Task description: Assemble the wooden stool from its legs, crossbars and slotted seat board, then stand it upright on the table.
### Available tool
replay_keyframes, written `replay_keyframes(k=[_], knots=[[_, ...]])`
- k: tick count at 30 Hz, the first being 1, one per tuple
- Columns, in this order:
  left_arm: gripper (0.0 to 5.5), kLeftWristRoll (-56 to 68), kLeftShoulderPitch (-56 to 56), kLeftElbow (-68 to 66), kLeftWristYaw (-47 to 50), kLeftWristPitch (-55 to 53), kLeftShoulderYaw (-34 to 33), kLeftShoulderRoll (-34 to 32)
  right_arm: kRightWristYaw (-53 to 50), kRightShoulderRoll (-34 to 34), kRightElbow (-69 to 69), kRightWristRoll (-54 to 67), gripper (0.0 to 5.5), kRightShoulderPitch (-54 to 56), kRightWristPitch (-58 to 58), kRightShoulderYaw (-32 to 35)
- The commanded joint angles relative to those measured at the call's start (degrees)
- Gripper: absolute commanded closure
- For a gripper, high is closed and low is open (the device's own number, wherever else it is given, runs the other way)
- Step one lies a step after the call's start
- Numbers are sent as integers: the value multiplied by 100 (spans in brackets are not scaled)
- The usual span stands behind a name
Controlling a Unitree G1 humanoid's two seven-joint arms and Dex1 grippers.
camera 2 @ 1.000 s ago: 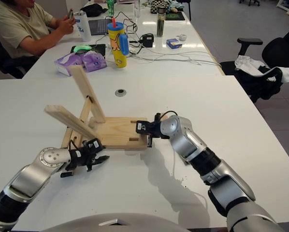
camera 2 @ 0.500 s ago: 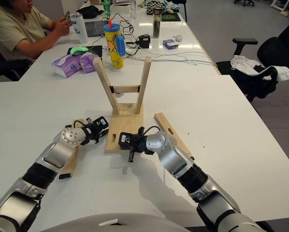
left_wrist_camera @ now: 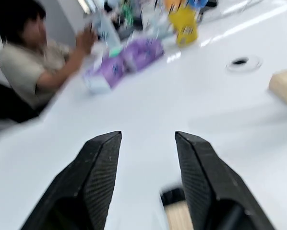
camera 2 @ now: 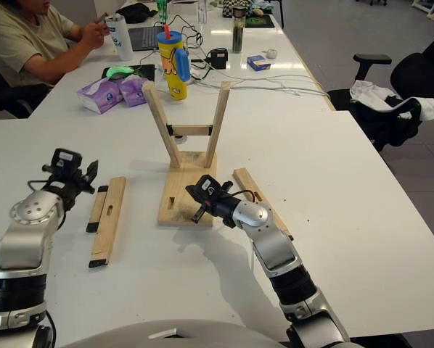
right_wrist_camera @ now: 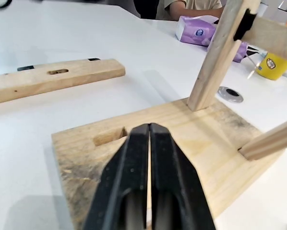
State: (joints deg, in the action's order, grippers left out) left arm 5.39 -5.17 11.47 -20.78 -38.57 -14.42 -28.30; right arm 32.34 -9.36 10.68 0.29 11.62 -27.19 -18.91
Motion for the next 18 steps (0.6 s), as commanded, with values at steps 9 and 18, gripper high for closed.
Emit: replay_keyframes(k=[9, 18], knots=[[343, 807, 189, -687, -504, -870, -154, -104, -430, 219, 265, 669, 472, -261, -492, 532], [343, 1045, 64, -840, -330, -889, -545, -31, -625, 287, 270, 852, 408, -343, -567, 512]])
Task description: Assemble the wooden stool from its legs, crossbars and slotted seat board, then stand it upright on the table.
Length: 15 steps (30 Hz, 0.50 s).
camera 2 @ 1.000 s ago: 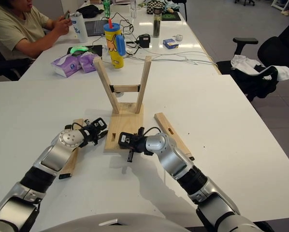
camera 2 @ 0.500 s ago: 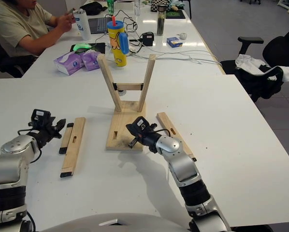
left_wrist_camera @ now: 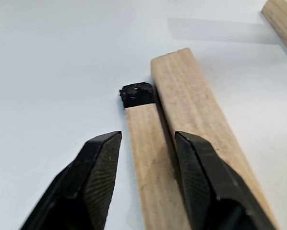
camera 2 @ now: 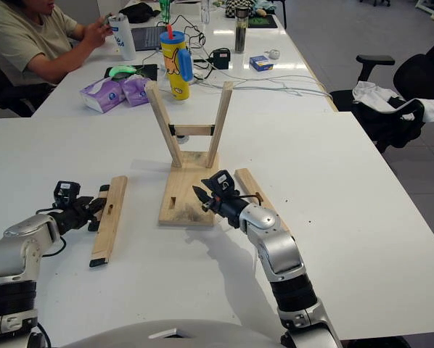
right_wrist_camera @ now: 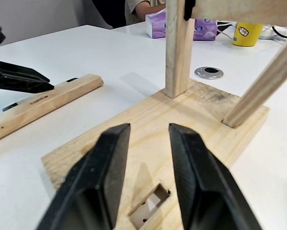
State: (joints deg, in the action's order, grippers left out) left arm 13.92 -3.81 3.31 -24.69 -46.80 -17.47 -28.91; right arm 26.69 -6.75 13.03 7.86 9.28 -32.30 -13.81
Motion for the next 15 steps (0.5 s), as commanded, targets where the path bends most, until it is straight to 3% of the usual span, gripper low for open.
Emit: replay_keyframes(k=[1, 15], knots=[[343, 251, -57, 14, 59, -141, -238, 41, -66, 13, 20, 85, 408, -118, -46, -20], [343, 341, 217, 13, 102, -538, 152, 19, -307, 71, -4, 7, 408, -65, -47, -114]])
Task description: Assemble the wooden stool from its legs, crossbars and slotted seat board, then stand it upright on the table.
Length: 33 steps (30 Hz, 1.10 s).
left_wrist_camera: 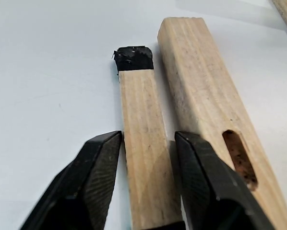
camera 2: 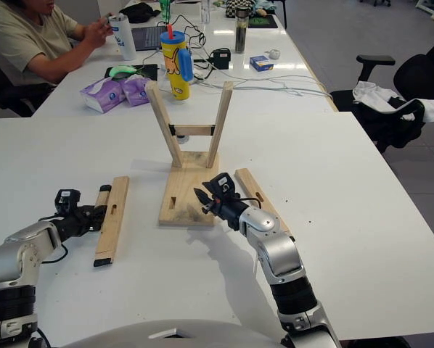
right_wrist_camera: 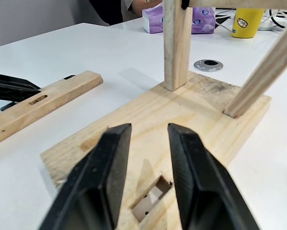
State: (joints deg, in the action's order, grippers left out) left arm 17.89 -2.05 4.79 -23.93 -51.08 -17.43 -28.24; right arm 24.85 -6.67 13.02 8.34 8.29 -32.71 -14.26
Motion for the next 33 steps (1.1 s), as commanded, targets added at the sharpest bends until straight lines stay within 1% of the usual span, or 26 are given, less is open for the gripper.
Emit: replay_keyframes(k=[1, 4, 6, 10, 12, 14, 17, 22, 24, 27, 30, 33], knots=[[343, -54, 46, -163, 37, -118, 167, -39, -180, 74, -5, -69, 408, 54, 33, -61], [391, -69, 59, -247, 104, -128, 192, -22, -354, 131, -36, -122, 406, 147, 188, 54], [416, -149, 44, -313, 178, 29, 213, -32, -538, 205, -58, -170, 406, 204, 537, 196], [419, -188, -235, -611, 314, 287, 172, 7, -606, 300, -55, 56, 406, 313, 623, 451], [419, -283, -448, -675, 351, 790, 206, 1, -582, 315, -113, 148, 406, 392, 593, 536], [419, -269, -733, -438, 304, 1459, 191, 56, -435, 382, -142, 478, 406, 444, 442, 696], [419, -644, -1111, 164, 169, 2506, 534, -165, -398, 783, 74, 1680, 362, 511, -264, 1291], [419, -665, -1324, 625, -622, 3545, 1149, -203, -558, 1131, 210, 3223, 289, 808, -1061, 2017], [419, -612, -1338, 791, -917, 3815, 1462, -108, -705, 1262, 215, 3944, 287, 1002, -1333, 2334], [419, -648, -1426, 902, -1052, 4046, 1918, 187, -987, 1326, 170, 4833, 287, 1310, -1598, 2702], [419, -677, -1608, 943, -1200, 4124, 2378, 453, -1221, 1264, 103, 5336, 287, 1426, -1756, 2832], [419, -744, -1642, 961, -1298, 4203, 2611, 548, -1434, 1243, 40, 5681, 287, 1435, -1797, 2910]])
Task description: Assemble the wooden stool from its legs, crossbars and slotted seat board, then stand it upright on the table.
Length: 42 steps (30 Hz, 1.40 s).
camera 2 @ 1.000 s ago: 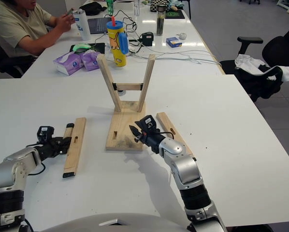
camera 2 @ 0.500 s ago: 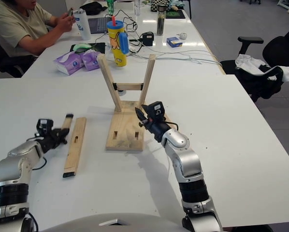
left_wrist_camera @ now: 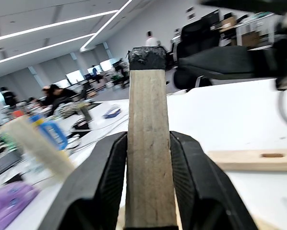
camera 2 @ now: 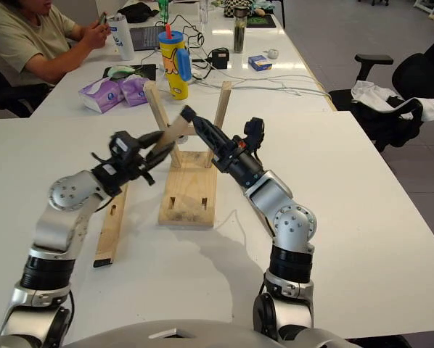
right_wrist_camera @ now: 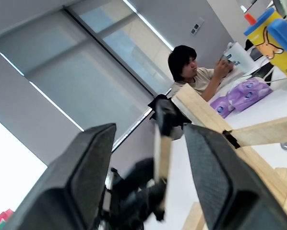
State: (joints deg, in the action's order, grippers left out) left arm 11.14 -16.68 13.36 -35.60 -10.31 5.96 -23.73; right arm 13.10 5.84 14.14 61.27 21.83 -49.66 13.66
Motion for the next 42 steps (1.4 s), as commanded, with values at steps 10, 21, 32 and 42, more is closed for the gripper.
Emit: replay_keyframes(k=[10, 21, 32, 42], knots=[[419, -68, -85, 279, 30, -104, 305, 185, -620, -107, -193, 538, 379, 56, 126, 98], [419, -213, 15, 326, -44, -164, 457, 78, -579, -374, -45, 219, 506, -53, 339, -144], [273, 1335, 770, 1476, 487, -915, -141, 807, -278, -1598, 414, -601, 507, -787, 536, 43], [196, 1252, 1271, 1344, 1537, -748, -538, 1301, 372, -2833, 579, -1917, 507, -1419, 1176, -81]])
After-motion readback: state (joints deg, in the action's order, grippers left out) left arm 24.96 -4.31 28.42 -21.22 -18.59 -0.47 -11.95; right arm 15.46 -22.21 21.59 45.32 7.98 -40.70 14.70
